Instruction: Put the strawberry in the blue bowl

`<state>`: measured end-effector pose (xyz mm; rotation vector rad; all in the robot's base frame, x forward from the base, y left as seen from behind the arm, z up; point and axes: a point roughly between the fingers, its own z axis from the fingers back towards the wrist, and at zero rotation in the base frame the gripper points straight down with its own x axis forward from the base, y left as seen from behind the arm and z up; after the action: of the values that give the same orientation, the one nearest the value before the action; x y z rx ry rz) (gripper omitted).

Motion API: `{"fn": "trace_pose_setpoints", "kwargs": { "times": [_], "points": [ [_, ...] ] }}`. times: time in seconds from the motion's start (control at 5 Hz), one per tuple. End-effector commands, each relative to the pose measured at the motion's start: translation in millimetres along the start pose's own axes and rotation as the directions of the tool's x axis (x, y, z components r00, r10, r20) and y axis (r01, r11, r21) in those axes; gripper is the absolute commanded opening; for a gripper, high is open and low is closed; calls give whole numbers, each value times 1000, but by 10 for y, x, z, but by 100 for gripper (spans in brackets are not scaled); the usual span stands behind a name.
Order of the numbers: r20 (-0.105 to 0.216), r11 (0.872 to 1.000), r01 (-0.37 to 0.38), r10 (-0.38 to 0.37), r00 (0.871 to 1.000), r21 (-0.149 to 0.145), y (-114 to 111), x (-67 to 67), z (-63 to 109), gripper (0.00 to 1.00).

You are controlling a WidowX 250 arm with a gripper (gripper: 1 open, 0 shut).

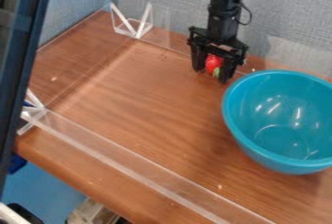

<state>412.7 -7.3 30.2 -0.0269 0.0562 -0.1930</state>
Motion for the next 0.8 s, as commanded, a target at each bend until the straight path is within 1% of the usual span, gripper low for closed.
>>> {"fn": "trace_pose_setpoints", "kwargs": {
  "times": [0.0, 0.6],
  "points": [
    [100, 999, 38, -40, 994, 17, -57, 31, 398, 0],
    [156, 998, 65, -68, 986, 23, -122, -104, 679, 0]
  ]
}}
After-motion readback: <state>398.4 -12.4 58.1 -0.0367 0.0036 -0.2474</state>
